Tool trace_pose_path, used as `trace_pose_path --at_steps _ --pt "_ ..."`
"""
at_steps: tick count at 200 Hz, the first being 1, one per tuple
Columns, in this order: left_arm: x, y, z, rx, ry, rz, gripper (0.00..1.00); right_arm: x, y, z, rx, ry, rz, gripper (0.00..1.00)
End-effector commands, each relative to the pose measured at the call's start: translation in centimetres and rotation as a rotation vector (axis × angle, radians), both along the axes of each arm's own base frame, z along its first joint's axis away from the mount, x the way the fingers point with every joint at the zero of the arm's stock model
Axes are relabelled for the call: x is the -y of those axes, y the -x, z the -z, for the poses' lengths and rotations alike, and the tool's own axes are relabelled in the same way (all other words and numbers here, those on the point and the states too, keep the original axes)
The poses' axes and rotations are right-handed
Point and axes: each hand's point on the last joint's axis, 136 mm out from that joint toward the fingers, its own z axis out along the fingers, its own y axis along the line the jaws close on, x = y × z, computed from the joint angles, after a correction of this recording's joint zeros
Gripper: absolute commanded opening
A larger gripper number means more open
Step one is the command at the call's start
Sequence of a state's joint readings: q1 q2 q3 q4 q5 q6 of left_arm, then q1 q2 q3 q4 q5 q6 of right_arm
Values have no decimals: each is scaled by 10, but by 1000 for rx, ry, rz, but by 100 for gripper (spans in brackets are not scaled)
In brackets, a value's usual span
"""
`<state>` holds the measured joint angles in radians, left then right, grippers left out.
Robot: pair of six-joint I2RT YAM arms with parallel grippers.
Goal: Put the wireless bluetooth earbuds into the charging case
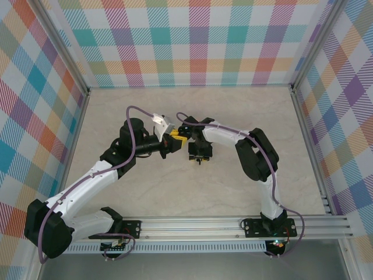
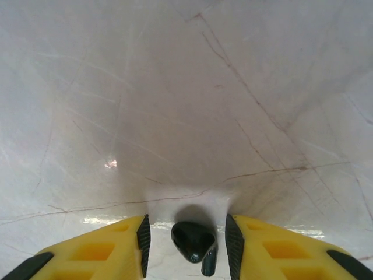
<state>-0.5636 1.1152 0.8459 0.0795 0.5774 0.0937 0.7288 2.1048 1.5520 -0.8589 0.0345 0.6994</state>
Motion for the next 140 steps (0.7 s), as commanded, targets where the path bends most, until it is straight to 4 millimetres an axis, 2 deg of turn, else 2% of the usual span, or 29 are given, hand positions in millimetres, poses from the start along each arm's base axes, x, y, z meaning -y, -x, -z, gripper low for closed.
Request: trace_pose_path --at_steps 1,140 --pt "3 6 -8 24 13 18 19 5 7 -2 -16 37 41 40" --pt "2 6 -8 24 16 14 19 0 12 1 -23 50 37 35"
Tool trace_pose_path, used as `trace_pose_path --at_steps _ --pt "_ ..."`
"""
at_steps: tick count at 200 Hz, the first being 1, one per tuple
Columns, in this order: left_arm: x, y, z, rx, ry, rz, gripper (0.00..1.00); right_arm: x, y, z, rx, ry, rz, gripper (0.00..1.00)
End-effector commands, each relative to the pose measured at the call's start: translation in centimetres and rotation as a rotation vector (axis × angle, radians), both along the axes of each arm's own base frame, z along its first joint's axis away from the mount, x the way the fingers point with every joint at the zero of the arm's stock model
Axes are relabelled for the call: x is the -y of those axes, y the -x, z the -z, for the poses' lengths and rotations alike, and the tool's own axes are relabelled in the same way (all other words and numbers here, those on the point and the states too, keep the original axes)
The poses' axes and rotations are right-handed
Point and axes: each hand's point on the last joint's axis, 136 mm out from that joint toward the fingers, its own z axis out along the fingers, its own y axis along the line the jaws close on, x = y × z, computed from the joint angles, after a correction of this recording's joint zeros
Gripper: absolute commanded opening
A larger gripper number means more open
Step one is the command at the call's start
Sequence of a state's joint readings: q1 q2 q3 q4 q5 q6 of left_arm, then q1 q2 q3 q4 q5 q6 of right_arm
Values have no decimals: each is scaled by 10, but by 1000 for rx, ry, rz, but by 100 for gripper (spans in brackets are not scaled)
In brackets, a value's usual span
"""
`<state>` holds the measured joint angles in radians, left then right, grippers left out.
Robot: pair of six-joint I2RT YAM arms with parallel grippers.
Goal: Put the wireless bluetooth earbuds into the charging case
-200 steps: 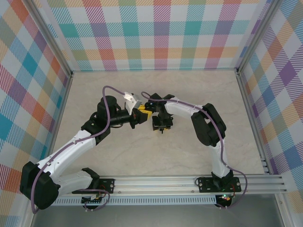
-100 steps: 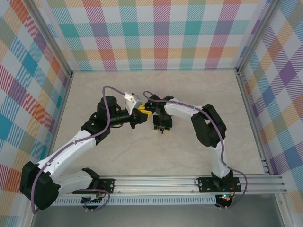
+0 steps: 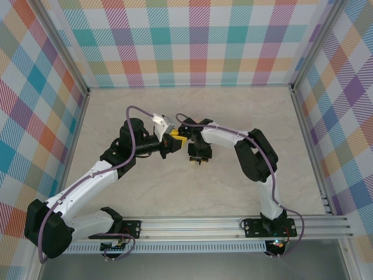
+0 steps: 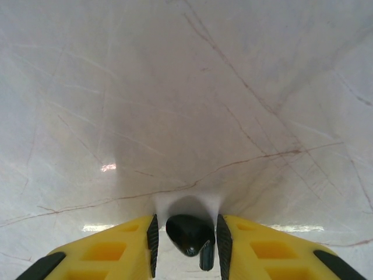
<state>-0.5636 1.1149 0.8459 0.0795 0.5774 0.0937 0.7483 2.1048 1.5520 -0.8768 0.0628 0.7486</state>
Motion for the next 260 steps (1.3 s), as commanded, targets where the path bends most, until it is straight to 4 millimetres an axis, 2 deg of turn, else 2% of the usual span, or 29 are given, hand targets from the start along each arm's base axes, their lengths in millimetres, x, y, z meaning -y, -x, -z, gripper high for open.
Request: trace_pose_path --at_steps 1,80,182,260 --pt "2 6 -8 24 16 15 19 -1 6 0 -24 17 5 35" --pt "1 8 -8 26 16 14 19 2 4 10 -26 53 -1 36" --pt "2 7 -8 30 15 17 19 4 -8 -1 22 3 102 36" --pt "2 7 -9 34 15 18 19 12 -11 4 22 34 113 33"
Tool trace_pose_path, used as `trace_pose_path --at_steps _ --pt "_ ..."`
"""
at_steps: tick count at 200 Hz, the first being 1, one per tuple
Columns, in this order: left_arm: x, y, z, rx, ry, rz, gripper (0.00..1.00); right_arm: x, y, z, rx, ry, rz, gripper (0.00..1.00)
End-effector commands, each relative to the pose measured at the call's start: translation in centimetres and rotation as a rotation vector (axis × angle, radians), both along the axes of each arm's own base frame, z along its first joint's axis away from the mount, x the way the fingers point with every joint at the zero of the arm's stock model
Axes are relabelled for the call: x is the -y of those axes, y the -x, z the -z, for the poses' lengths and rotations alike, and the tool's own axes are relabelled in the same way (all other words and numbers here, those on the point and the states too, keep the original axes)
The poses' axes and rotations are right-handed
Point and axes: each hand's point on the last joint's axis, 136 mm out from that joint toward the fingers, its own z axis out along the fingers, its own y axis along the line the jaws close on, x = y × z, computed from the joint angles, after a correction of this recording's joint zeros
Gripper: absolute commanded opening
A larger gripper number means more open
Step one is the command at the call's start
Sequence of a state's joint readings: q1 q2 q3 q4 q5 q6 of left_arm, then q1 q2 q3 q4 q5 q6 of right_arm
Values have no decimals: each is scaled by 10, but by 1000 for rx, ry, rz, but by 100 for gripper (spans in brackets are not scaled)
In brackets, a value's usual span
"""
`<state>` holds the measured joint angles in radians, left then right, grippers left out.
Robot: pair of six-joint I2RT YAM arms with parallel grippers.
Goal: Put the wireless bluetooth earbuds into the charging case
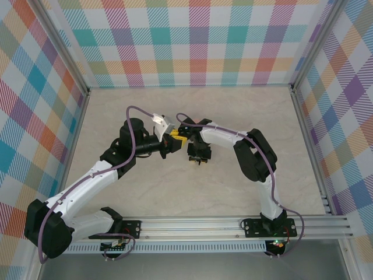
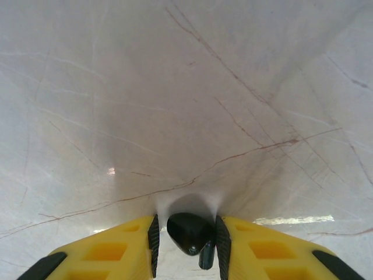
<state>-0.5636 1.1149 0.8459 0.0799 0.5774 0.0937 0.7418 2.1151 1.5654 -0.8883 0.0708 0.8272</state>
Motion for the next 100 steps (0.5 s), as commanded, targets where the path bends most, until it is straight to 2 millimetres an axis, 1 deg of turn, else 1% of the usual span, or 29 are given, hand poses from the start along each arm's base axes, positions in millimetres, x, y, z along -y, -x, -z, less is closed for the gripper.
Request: trace_pose_path --at_steps 1,43,83,100 --pt "2 8 -9 34 15 19 19 10 -8 3 26 25 28 33" --pt "2 8 -8 32 14 19 19 13 -10 4 29 39 24 32" --pt "1 8 -7 30 13 19 19 15 -9 11 12 53 7 34" --pt "1 8 -8 30 14 18 19 14 -9 15 3 54 -4 32"
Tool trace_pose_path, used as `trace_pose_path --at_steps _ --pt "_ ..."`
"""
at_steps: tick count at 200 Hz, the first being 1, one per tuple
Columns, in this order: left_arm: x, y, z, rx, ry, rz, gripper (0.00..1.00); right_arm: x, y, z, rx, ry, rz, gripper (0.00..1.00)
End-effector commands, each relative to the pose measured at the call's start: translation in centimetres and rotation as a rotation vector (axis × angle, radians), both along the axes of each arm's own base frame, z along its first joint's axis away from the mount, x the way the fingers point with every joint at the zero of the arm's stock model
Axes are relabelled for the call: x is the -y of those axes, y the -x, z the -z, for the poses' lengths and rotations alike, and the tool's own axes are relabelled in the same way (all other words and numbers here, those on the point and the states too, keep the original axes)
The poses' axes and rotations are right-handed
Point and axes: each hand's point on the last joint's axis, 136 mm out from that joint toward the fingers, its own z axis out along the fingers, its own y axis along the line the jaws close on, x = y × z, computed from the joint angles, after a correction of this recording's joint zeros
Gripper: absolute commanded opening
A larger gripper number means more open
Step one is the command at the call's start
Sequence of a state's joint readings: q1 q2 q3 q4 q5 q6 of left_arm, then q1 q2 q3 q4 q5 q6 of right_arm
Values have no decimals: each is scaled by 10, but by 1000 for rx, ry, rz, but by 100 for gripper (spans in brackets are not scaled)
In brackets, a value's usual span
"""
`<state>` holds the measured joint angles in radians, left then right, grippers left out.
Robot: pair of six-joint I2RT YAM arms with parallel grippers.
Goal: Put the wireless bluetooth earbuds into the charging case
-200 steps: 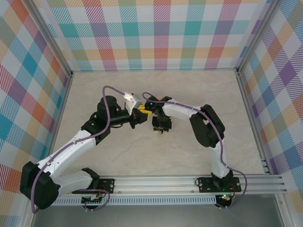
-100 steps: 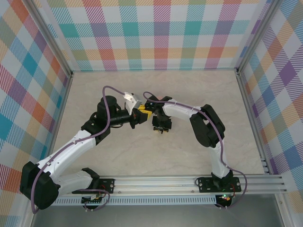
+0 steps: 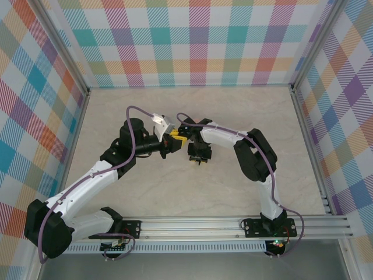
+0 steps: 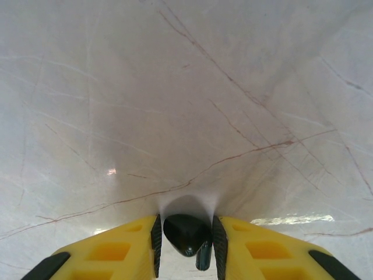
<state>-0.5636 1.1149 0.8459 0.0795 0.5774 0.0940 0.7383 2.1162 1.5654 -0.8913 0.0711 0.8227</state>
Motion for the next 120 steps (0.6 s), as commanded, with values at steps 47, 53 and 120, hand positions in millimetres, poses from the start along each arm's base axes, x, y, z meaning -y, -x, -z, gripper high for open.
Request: trace_pose_path --at_steps 47,53,120 --pt "1 9 -7 29 13 19 19 14 -14 11 30 70 -40 24" --pt "1 8 -7 29 13 17 19 14 -15 9 38 67 -55 24" --pt "1 9 -5 23 11 17 19 21 -23 -7 101 76 -321 22"
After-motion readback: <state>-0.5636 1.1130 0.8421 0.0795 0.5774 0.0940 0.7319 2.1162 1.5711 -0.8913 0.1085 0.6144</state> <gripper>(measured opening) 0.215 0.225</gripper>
